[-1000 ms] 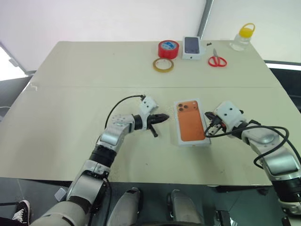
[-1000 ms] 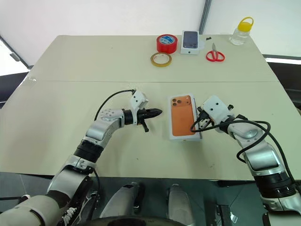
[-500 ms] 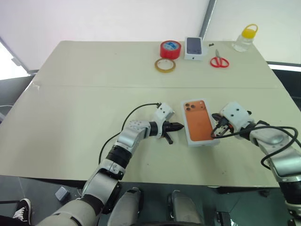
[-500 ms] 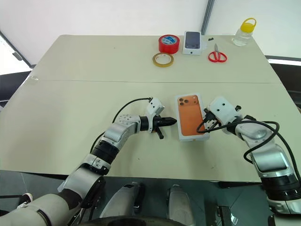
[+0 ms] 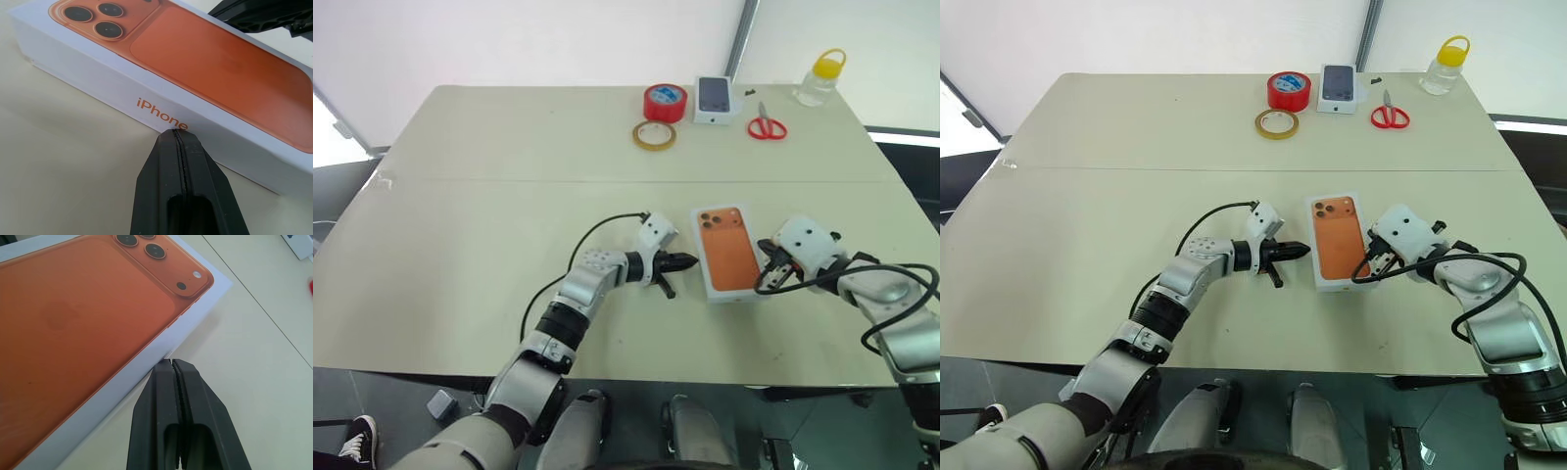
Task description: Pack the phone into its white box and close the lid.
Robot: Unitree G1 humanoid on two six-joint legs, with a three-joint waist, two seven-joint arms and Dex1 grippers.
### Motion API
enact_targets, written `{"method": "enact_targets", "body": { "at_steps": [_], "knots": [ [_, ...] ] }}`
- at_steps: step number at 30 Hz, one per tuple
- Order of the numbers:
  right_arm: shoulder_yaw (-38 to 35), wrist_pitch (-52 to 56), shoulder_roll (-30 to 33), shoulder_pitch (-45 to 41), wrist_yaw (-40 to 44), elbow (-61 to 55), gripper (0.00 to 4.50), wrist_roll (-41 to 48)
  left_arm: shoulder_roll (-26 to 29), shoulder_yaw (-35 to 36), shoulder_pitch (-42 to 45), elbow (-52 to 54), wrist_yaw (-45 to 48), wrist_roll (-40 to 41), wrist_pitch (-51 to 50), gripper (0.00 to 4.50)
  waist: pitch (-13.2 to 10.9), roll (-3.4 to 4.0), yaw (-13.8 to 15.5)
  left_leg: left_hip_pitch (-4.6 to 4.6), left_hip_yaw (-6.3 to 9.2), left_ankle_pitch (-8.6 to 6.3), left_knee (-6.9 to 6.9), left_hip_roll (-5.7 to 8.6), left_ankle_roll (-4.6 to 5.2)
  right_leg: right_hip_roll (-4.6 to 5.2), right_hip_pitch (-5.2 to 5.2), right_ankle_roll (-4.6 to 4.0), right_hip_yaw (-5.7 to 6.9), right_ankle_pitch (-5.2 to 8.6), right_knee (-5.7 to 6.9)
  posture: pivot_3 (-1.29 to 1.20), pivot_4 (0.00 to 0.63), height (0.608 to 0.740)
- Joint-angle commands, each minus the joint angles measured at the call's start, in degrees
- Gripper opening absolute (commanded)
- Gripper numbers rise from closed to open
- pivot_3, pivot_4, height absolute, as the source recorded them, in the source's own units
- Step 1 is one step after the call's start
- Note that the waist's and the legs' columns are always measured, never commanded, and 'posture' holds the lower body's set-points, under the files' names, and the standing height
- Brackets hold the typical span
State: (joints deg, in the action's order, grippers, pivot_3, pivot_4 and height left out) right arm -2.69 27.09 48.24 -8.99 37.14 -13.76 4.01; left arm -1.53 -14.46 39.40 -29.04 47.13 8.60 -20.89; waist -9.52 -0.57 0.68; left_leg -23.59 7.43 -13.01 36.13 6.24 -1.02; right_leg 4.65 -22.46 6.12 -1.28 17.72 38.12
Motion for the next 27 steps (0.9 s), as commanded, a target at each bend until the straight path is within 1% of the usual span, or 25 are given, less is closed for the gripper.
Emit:
{"method": "enact_targets", "body": {
  "at_steps": [1, 3, 4, 5, 8, 16, 20, 23, 27],
  "knots": [
    [1.8, -1.9, -0.8, -0.7, 1.4, -1.7, 0.06, -0.3, -1.6, 0.3, 1.5, 3.2, 0.8, 1.5, 1.2, 0.00, 0.0, 0.00, 0.0, 0.00, 0.00, 0.00, 0.00, 0.00, 0.00, 0.00, 0.00, 0.00, 0.00, 0.00, 0.00, 0.00, 0.150, 0.740],
    [1.7, -1.4, -1.2, -0.7, 1.4, -1.8, 0.06, -0.2, -1.2, 0.2, 1.6, 3.2, 1.0, 1.1, 1.5, 0.00, 0.0, 0.00, 0.0, 0.00, 0.00, 0.00, 0.00, 0.00, 0.00, 0.00, 0.00, 0.00, 0.00, 0.00, 0.00, 0.00, 0.150, 0.740],
    [1.7, -1.1, -1.3, -0.6, 1.6, -1.9, 0.06, -0.2, -1.0, -0.3, 1.2, 3.5, 0.7, 0.0, 4.9, 0.00, 0.0, 0.00, -0.1, 0.00, 0.00, 0.00, 0.00, 0.00, 0.00, 0.00, 0.00, 0.00, 0.00, 0.00, 0.00, 0.00, 0.150, 0.740],
    [1.8, -1.0, -1.4, -0.3, 1.7, -2.0, 0.06, -0.2, -1.8, 1.4, 1.3, 4.0, 0.4, 2.1, 2.9, 0.00, 0.0, 0.00, -0.1, 0.00, 0.00, 0.00, 0.00, 0.00, -0.01, 0.00, -0.01, 0.00, 0.00, 0.00, 0.01, 0.00, 0.150, 0.740],
    [2.4, -1.3, -1.7, 0.1, 1.7, -2.0, 0.06, -0.9, -1.1, -0.8, 1.6, 2.4, -0.4, -1.2, 4.7, 0.00, 0.0, 0.00, -0.1, 0.00, -0.01, 0.01, 0.00, -0.01, -0.02, -0.01, -0.02, 0.00, -0.01, 0.00, 0.02, 0.00, 0.150, 0.740],
    [2.8, -1.2, -2.6, -0.2, 2.1, -2.1, 0.06, -2.0, -0.9, -0.7, 0.6, 1.7, 0.6, -1.5, 3.8, 0.00, 0.0, 0.01, -0.2, 0.00, -0.01, 0.01, 0.00, -0.01, -0.02, -0.02, -0.02, 0.00, -0.01, 0.00, 0.02, 0.00, 0.150, 0.740],
    [3.1, -2.0, -1.5, 0.3, 2.2, -1.1, 0.06, -3.8, -0.1, -1.0, 0.4, 2.6, 0.9, -2.0, 4.0, 0.00, 0.0, 0.01, -0.2, 0.00, -0.01, 0.01, 0.00, -0.01, -0.02, -0.02, -0.02, 0.00, -0.01, 0.00, 0.02, 0.00, 0.150, 0.740],
    [0.7, -2.0, -2.1, -1.2, 1.4, 0.2, 0.06, -3.0, 0.5, 1.7, 1.2, 2.7, 0.0, -0.5, 3.6, 0.00, 0.0, 0.00, -0.2, 0.01, -0.01, 0.01, 0.00, -0.01, -0.03, -0.02, -0.01, 0.00, 0.00, 0.00, 0.02, 0.00, 0.150, 0.740],
    [-2.5, -2.1, -3.3, -6.5, -1.2, 2.6, 0.06, -2.0, 0.4, 6.9, 5.2, 3.4, -1.6, 3.1, 3.6, 0.00, 0.0, -0.01, -0.5, 0.01, -0.03, 0.02, 0.00, -0.01, -0.04, -0.02, -0.08, -0.01, -0.01, -0.01, 0.09, 0.00, 0.150, 0.740]
  ]
}}
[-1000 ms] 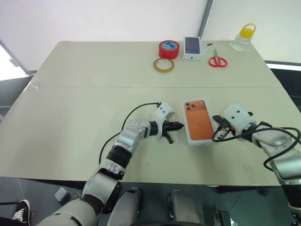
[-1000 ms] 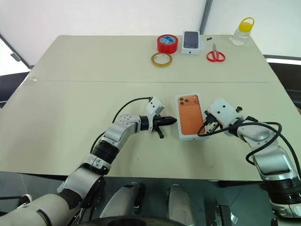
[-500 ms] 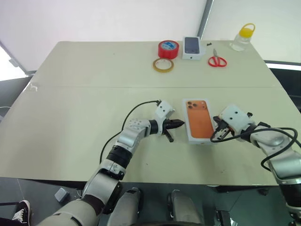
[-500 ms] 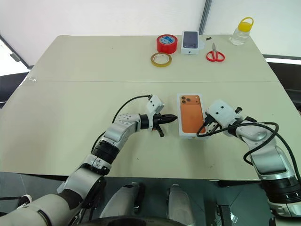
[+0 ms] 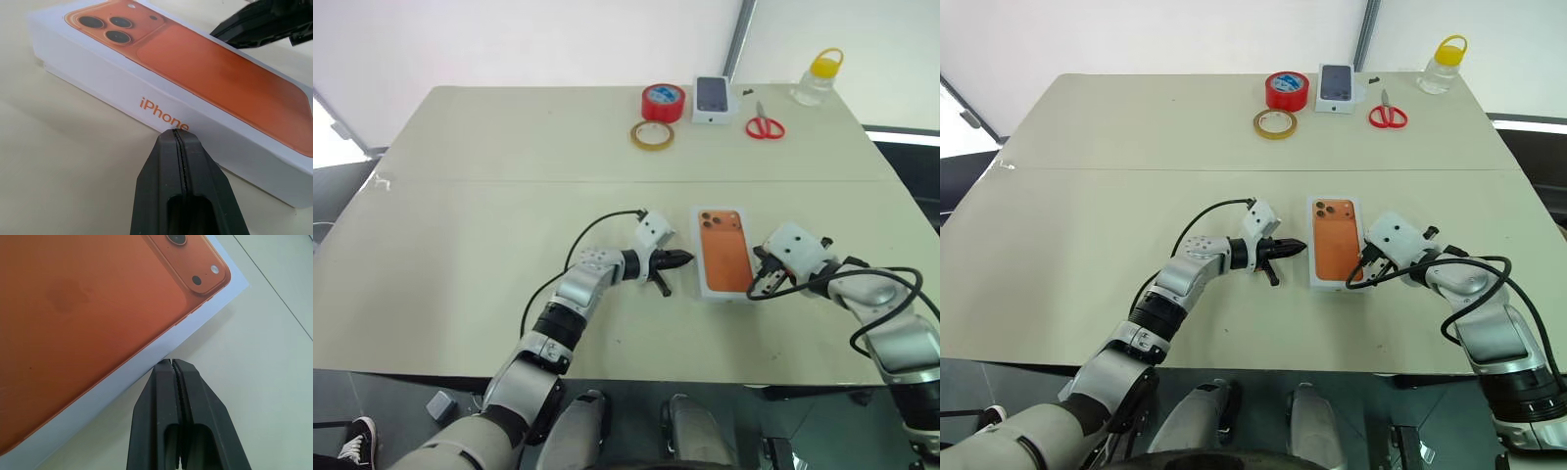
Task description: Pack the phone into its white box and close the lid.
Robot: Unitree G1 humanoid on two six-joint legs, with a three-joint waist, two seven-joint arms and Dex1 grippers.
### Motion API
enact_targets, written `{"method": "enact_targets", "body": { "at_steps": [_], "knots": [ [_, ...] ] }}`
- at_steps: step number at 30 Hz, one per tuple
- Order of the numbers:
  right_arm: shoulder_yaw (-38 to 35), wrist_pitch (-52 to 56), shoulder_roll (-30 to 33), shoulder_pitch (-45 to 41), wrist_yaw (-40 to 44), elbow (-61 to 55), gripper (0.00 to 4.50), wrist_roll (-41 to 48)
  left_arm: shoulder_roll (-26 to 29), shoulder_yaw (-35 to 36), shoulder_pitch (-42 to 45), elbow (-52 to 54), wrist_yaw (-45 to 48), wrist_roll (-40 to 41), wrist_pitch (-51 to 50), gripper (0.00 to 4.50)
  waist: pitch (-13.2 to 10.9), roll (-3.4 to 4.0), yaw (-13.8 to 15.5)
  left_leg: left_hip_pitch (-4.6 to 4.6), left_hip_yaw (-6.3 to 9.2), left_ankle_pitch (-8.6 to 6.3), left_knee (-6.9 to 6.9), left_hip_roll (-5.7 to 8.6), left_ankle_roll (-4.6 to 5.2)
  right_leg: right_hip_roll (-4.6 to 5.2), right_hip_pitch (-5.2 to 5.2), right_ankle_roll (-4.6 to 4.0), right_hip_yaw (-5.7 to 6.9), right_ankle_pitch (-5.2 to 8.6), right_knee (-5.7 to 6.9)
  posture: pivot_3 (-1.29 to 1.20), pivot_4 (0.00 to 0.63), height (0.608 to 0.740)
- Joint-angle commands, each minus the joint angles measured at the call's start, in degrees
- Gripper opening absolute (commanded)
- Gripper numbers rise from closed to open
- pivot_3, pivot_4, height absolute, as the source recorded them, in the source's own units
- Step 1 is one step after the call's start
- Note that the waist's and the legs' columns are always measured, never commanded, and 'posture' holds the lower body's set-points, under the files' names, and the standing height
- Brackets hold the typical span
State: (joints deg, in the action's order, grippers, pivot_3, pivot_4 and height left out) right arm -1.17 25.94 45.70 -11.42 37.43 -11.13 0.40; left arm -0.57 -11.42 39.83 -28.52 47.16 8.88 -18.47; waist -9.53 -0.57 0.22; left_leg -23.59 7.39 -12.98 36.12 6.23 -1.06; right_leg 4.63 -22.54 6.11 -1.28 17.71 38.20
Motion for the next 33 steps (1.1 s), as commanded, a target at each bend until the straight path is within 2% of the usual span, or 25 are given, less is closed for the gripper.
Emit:
{"method": "enact_targets", "body": {
  "at_steps": [1, 7, 12, 14, 16, 20, 22, 24, 27, 30, 33],
  "knots": [
    [-4.0, -1.3, -1.0, -5.1, -1.6, 0.3, 0.06, 1.7, -0.8, 4.7, 6.4, 1.7, -2.8, 3.0, 1.5, 0.00, 0.0, -0.01, 0.0, 0.00, 0.00, 0.01, 0.00, -0.01, -0.01, -0.01, 0.00, 0.00, 0.00, 0.00, 0.01, 0.00, 0.150, 0.740],
    [-1.6, -2.8, -4.3, -10.1, -2.1, 3.5, 0.06, 1.5, -4.4, 6.3, 14.7, -11.2, -7.2, 1.1, 8.8, 0.00, 0.0, -0.03, 0.4, 0.00, -0.02, 0.03, 0.01, 0.01, -0.06, 0.00, 0.08, 0.01, 0.03, 0.00, -0.09, 0.00, 0.150, 0.740],
    [5.3, -6.1, -4.8, -10.6, -2.6, 8.7, 0.06, -4.6, -6.0, 1.9, 17.2, -24.6, -10.6, -6.2, 15.6, 0.00, 0.0, -0.03, 0.3, 0.00, -0.05, 0.04, 0.00, 0.05, -0.06, 0.01, 0.03, 0.02, 0.02, 0.00, -0.05, 0.00, 0.150, 0.740],
    [8.0, -6.6, -3.1, -8.3, 0.6, 9.1, 0.06, -5.6, -5.8, 0.9, 16.7, -26.8, -9.8, -7.6, 15.8, 0.00, 0.0, -0.01, 0.3, -0.01, -0.07, 0.04, 0.00, 0.05, -0.06, -0.01, -0.04, 0.02, 0.00, 0.00, 0.01, 0.00, 0.150, 0.740],
    [8.0, -6.2, -2.1, -5.7, 1.9, 7.7, 0.06, -5.4, -4.9, -1.1, 14.6, -26.0, -6.7, -9.0, 16.3, 0.00, 0.1, -0.07, 0.3, 0.05, -0.07, 0.04, 0.01, 0.03, -0.07, -0.02, 0.05, 0.02, 0.00, 0.00, 0.01, 0.00, 0.150, 0.740],
    [5.2, -5.6, 1.0, 0.1, 7.6, 1.2, 0.06, -1.0, -3.4, -0.9, 10.2, -18.7, 0.4, -5.9, 12.2, 0.00, 0.2, -0.07, 0.3, 0.19, -0.04, 0.02, -0.01, 0.00, -0.06, -0.05, 0.23, 0.03, 0.01, 0.01, -0.06, 0.00, 0.150, 0.740],
    [3.5, -3.6, 4.2, 5.6, 14.1, -4.6, 0.06, 4.2, -1.6, -1.9, 6.5, -11.4, 6.3, -3.8, 8.7, 0.00, 0.3, -0.06, 0.3, 0.19, -0.04, 0.01, -0.01, 0.00, -0.04, -0.04, 0.25, 0.03, 0.01, 0.01, -0.06, 0.00, 0.150, 0.740],
    [-0.9, 2.6, 3.6, 7.0, 16.4, -7.4, 0.06, 11.8, 0.1, -1.2, 3.6, -4.2, 9.9, -0.4, 3.4, 0.00, 0.3, -0.14, 0.1, 0.19, 0.00, -0.02, -0.02, -0.03, 0.01, -0.06, 0.28, 0.04, 0.01, 0.01, -0.10, 0.00, 0.150, 0.740],
    [-4.3, 4.1, 3.3, 5.1, 16.0, -7.0, 1.29, 14.8, 2.9, 1.6, 1.7, 3.9, 9.7, 2.8, 1.0, 0.81, 0.3, -0.15, -0.9, 0.20, 0.04, -0.15, 0.01, -0.06, 0.23, -0.06, 0.28, -0.01, -0.02, -0.01, -0.05, 0.00, 0.150, 0.740],
    [-6.7, 6.0, 2.4, 2.7, 16.6, -7.6, 2.75, 18.9, 6.7, 4.2, 0.9, 10.5, 9.8, 5.3, -1.1, 2.19, 0.3, -0.16, -1.3, 0.20, 0.06, -0.16, 0.02, -0.06, 0.24, -0.06, 0.21, -0.04, -0.02, -0.03, 0.02, 0.00, 0.150, 0.740],
    [-8.9, 8.4, 1.2, -1.0, 16.7, -8.0, 4.24, 24.1, 13.2, 6.7, -0.3, 17.8, 11.2, 7.6, -3.9, 3.65, 0.3, -0.12, -1.5, 0.18, 0.06, -0.15, -0.04, -0.10, 0.22, -0.09, 0.14, -0.04, -0.04, -0.03, 0.03, 0.00, 0.150, 0.740]
  ]
}}
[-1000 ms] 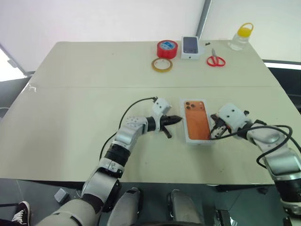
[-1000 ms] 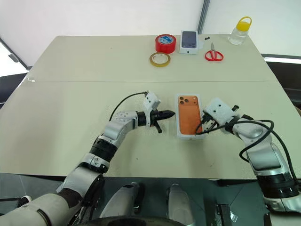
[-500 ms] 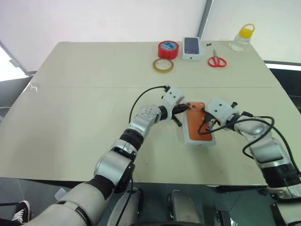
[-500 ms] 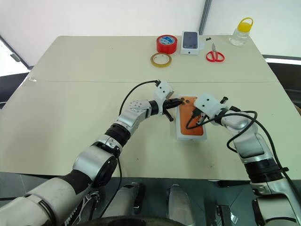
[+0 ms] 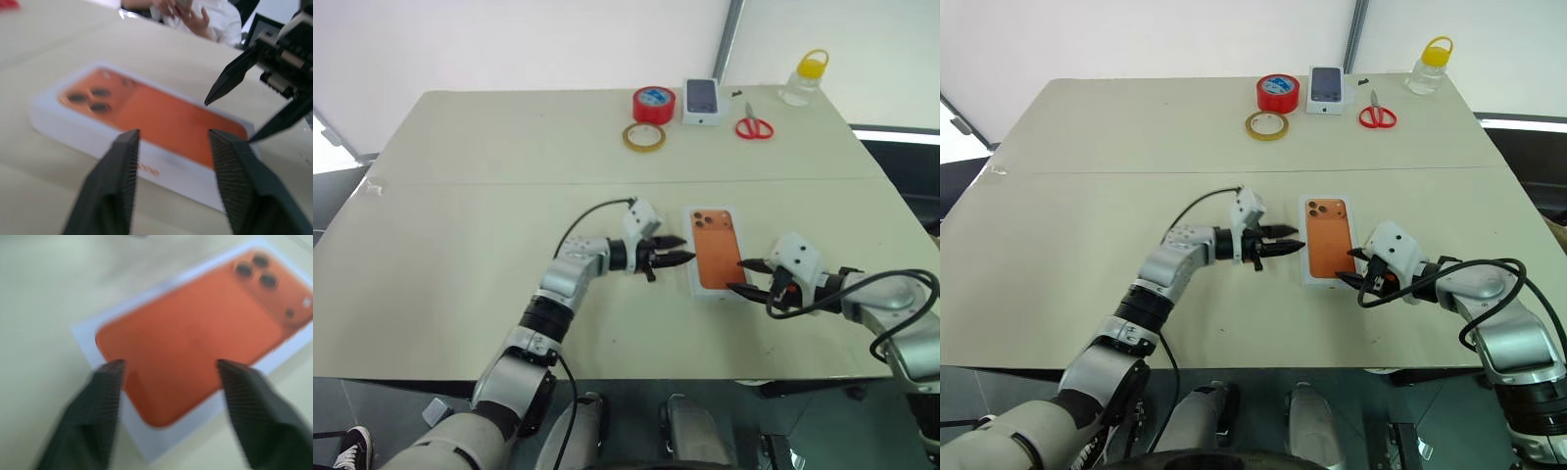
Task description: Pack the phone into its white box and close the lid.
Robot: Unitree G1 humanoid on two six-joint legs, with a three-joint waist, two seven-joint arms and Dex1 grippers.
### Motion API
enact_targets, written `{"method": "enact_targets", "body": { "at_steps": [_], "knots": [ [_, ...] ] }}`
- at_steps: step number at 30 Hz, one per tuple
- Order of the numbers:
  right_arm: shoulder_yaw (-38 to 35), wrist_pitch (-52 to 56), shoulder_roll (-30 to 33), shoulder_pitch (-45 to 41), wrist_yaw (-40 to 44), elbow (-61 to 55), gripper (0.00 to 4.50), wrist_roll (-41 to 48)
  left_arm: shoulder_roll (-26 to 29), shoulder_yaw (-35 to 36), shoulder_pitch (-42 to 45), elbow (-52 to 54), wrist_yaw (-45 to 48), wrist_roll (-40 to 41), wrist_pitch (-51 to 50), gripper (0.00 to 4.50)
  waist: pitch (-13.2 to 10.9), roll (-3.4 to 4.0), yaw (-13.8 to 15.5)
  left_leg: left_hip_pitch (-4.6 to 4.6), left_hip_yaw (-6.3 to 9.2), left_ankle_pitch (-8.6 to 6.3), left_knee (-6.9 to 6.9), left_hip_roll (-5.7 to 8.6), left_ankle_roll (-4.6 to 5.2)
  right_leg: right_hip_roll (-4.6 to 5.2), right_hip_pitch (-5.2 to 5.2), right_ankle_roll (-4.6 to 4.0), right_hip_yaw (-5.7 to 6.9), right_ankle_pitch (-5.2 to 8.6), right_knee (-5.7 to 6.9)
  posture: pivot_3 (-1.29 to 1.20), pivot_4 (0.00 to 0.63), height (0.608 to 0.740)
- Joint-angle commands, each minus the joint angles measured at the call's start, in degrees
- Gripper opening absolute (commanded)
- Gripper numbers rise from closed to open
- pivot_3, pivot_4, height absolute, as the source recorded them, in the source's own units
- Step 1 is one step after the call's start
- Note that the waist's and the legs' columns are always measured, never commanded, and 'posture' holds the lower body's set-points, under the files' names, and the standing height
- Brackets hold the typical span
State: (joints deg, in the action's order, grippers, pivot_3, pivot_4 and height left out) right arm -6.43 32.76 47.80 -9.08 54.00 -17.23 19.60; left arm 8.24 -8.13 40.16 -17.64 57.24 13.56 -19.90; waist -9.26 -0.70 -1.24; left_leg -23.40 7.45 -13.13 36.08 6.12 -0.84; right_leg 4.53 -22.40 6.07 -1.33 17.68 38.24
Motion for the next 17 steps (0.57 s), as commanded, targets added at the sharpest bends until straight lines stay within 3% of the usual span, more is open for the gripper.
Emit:
{"method": "enact_targets", "body": {
  "at_steps": [1, 2, 4, 7, 17],
  "knots": [
    [-4.2, 2.8, -1.5, -4.8, 0.0, -2.1, 4.50, 7.0, 6.9, 4.0, -1.1, 9.2, 1.3, 3.4, -4.1, 4.22, 0.0, 0.02, 0.0, 0.00, 0.00, 0.01, -0.01, -0.01, -0.02, -0.01, -0.02, 0.00, 0.00, 0.00, 0.01, 0.00, 0.150, 0.740],
    [-4.7, 3.4, -1.7, -5.8, 0.3, -2.2, 4.50, 8.4, 9.3, 4.7, -1.7, 11.3, 2.0, 4.7, -6.3, 4.46, 0.0, 0.02, 0.0, 0.00, 0.00, 0.02, -0.02, -0.01, -0.02, -0.01, -0.02, 0.00, -0.01, 0.00, 0.01, 0.00, 0.150, 0.740],
    [-6.5, 6.3, -2.6, -8.4, 0.8, -1.5, 4.50, 13.1, 14.3, 7.9, -4.5, 15.8, 3.6, 7.7, -8.1, 4.46, 0.0, 0.03, 0.3, -0.01, 0.00, 0.01, -0.01, 0.01, -0.02, 0.02, 0.01, 0.00, -0.01, 0.00, -0.01, 0.00, 0.150, 0.740],
    [-6.1, 3.8, -0.9, -8.8, 3.1, 0.8, 4.50, 12.4, 19.8, 9.9, -9.1, 20.4, 3.4, 9.8, -12.6, 4.46, 0.0, 0.03, 0.8, -0.03, 0.01, 0.01, 0.00, 0.02, -0.01, 0.06, 0.03, 0.00, -0.01, 0.00, -0.10, 0.00, 0.150, 0.740],
    [-6.0, -3.2, 4.2, -1.7, 9.4, 4.8, 4.50, 9.0, 29.4, 18.2, -24.0, 26.3, 0.5, 10.6, -8.7, 4.46, 0.0, 0.04, 1.5, -0.08, -0.01, -0.06, -0.07, 0.03, 0.08, 0.13, -0.03, -0.02, -0.02, 0.01, -0.16, 0.00, 0.150, 0.740]
  ]
}}
